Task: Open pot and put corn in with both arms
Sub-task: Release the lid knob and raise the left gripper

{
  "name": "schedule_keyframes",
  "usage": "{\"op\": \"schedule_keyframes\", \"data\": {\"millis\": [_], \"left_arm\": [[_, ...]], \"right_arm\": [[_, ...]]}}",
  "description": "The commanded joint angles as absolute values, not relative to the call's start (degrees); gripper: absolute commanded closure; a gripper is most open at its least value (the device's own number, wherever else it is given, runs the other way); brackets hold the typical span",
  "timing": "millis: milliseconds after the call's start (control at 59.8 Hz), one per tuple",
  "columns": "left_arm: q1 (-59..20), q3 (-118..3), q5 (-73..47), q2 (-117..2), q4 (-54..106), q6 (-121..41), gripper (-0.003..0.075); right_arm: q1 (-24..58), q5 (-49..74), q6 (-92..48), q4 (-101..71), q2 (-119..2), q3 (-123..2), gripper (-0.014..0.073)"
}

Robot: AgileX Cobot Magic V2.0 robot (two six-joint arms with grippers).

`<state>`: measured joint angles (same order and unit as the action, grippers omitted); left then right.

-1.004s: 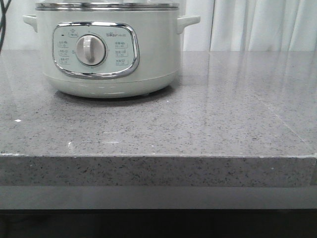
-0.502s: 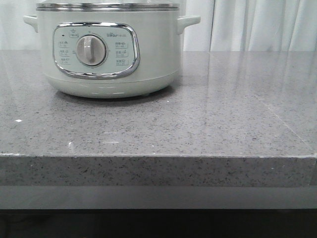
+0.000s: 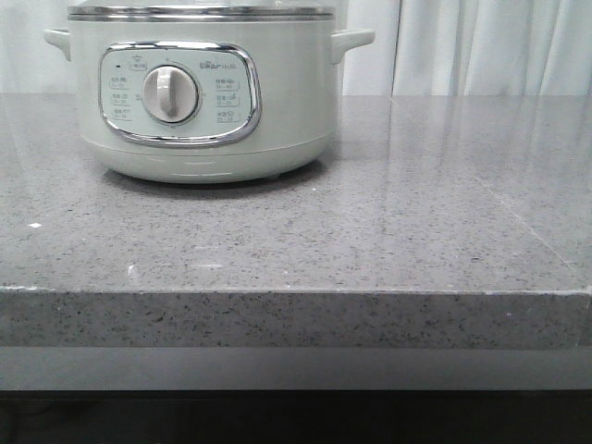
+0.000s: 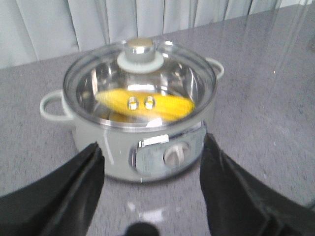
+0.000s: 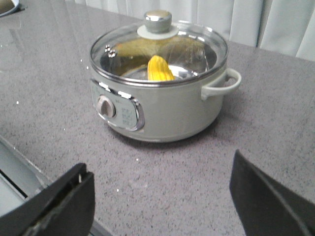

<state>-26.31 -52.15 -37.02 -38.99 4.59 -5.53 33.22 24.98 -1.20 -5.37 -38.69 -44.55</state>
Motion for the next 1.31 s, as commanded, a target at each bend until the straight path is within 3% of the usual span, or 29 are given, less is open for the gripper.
{"op": "schedule_keyframes", "data": {"millis": [0,285,385,469,636,753,803,1289], "left_arm": [[-26.2,-48.8,-32.9,-34.1,6.0,-5.1,0.0293],[-26.2,-41.5,-30.2,-24.8,6.1,-5.1,0.0295],[-26.2,-41.5,-30.2,-24.5,6.1,-5.1,0.0359],[-26.2,-41.5,-30.2,-24.5,6.1,-5.1,0.0459],[-26.2,-41.5,-30.2,-24.5,6.1,-5.1,0.0642],[-26.2,-41.5,-30.2,-24.5,6.1,-5.1,0.0734],[-26.2,-41.5,-30.2,-24.5,6.1,-5.1,0.0741],[-26.2,-41.5,-30.2,-24.5,6.2,-5.1,0.0741]], "right_arm": [[33.4,22.6,-1.3,-5.5,-38.6,-46.0,0.0012],[33.4,23.9,-1.3,-5.5,-38.6,-46.0,0.0012],[33.4,23.9,-1.3,-5.5,-38.6,-46.0,0.0028],[33.4,23.9,-1.3,-5.5,-38.6,-46.0,0.0120],[33.4,24.0,-1.3,-5.5,-38.6,-46.0,0.0436],[33.4,24.0,-1.3,-5.5,-38.6,-46.0,0.0611],[33.4,24.0,-1.3,-5.5,-38.6,-46.0,0.0668],[33.4,23.9,-1.3,-5.5,-38.6,-46.0,0.0661]]}}
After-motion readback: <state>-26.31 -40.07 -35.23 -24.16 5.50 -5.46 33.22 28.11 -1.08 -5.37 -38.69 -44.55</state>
